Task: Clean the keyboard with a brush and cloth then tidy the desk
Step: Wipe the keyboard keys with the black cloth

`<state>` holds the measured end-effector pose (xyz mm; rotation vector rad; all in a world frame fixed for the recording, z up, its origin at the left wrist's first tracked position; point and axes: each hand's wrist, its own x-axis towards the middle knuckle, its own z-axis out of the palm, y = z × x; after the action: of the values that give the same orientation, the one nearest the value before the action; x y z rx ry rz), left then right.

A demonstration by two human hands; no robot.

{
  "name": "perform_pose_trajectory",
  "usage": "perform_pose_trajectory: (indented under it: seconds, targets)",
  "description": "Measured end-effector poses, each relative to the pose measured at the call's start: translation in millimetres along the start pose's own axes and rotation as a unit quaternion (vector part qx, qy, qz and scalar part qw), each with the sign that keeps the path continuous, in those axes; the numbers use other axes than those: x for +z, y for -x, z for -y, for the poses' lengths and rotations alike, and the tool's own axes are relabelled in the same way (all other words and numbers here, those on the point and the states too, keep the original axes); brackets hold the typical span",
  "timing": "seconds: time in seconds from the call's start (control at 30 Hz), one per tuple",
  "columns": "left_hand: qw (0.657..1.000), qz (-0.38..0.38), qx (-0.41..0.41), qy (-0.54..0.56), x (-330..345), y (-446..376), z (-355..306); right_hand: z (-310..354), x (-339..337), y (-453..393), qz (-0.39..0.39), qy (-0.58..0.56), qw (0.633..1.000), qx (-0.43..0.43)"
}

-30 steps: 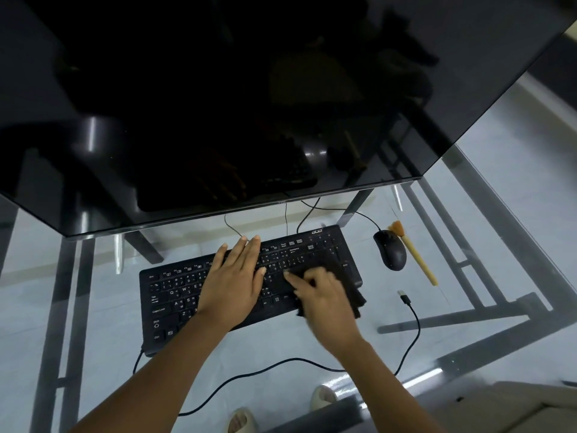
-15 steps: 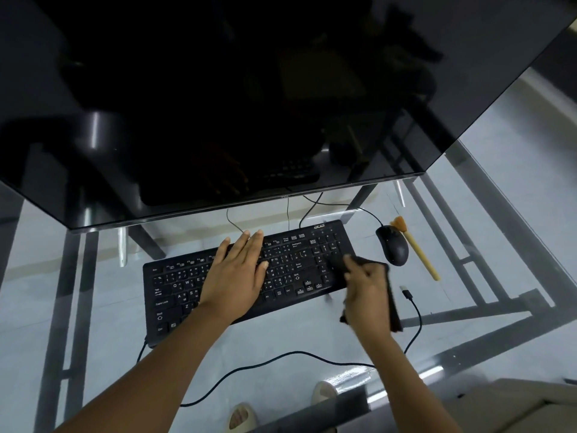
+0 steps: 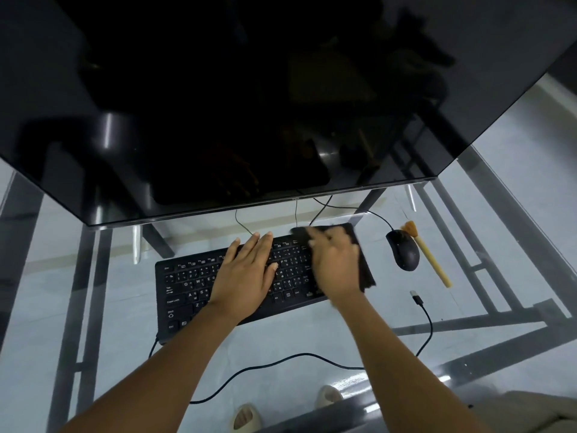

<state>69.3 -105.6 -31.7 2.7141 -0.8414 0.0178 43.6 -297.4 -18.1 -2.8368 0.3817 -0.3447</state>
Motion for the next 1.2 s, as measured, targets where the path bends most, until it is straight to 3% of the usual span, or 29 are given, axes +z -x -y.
perform_pose_trajectory:
  seconds: [0.07, 0.1, 0.2, 0.33, 0.47, 0.6, 0.67, 0.73, 0.8, 0.87, 0.93, 1.03, 1.07, 1.17, 1.2]
  targets:
    - [1.000, 0.008, 0.005, 0.000, -1, -2, 2, -16, -4, -11, -0.027, -0.020, 0.990, 0.136]
    - [1.000, 0.010, 0.007, -0.003, -3, -2, 4, -16, -3, -13, -0.029, -0.026, 0.986, 0.161]
    - [1.000, -0.009, -0.008, 0.001, -18, 8, 16, -16, -3, -7, -0.034, -0.013, 0.993, 0.110]
    - [0.990, -0.066, -0.123, 0.017, -38, 53, 59, -25, -12, -5, -0.043, 0.005, 0.993, 0.109]
    - [0.974, -0.056, -0.184, 0.119, -35, 95, 85, 38, 9, 14, 0.005, -0.042, 0.999, 0.024]
    - [0.960, -0.089, -0.199, 0.177, -29, 100, 82, 132, 23, 65, 0.093, -0.108, 0.970, -0.196]
    - [0.956, -0.094, -0.195, 0.197, -28, 100, 86, 134, 27, 70, 0.128, -0.097, 0.952, -0.260]
    - [0.956, -0.089, -0.191, 0.207, -29, 102, 89, 102, 28, 57, 0.101, -0.079, 0.974, -0.188]
    - [0.957, -0.085, -0.187, 0.205, -27, 102, 90, 67, 23, 43, 0.011, -0.070, 0.997, -0.042]
    - [0.959, -0.090, -0.187, 0.194, -26, 103, 91, 70, 20, 44, -0.013, -0.080, 0.996, 0.046]
    - [0.959, -0.091, -0.189, 0.190, -24, 104, 91, 108, 20, 56, 0.036, -0.101, 0.994, 0.014]
    - [0.954, -0.091, -0.189, 0.212, -26, 102, 89, 131, 28, 59, 0.083, -0.065, 0.971, -0.216]
    - [0.953, -0.087, -0.189, 0.221, -28, 102, 88, 127, 29, 46, 0.084, -0.067, 0.972, -0.208]
    - [0.946, -0.082, -0.203, 0.241, -31, 104, 87, 118, 28, 22, 0.034, -0.097, 0.995, 0.004]
    - [0.943, -0.085, -0.208, 0.244, -31, 104, 87, 126, 28, 25, 0.035, -0.093, 0.995, 0.014]
